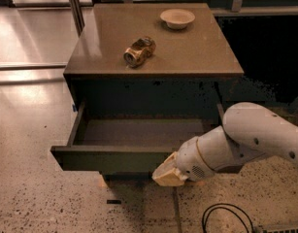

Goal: Close top drawer

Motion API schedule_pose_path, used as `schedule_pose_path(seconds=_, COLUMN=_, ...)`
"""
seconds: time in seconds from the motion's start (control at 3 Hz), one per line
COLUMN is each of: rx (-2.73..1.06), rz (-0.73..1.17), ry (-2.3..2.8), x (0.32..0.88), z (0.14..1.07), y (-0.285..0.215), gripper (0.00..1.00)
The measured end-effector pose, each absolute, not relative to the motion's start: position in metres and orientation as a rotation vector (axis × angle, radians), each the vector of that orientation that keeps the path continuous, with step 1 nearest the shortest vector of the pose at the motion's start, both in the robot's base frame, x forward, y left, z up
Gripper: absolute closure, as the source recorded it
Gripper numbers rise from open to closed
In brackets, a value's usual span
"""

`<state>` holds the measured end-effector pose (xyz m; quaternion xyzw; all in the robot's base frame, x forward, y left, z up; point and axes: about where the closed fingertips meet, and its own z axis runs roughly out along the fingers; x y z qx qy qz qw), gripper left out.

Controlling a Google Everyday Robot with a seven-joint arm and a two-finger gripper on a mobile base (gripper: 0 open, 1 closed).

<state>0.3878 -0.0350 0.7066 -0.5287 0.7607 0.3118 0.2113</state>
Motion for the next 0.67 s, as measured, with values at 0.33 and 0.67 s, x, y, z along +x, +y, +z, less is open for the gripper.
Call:
schedule_pose_path(seconds=0.33, rx=-1.423, rz=0.908, ry=2.091, x=0.4062, z=0.6893, y=-0.0174, gripper=1.0)
schedule_pose_path(seconds=0.67, rx=-1.423, rz=0.908, ry=2.091, x=0.4061, z=0.6893, y=-0.0174, gripper=1.0)
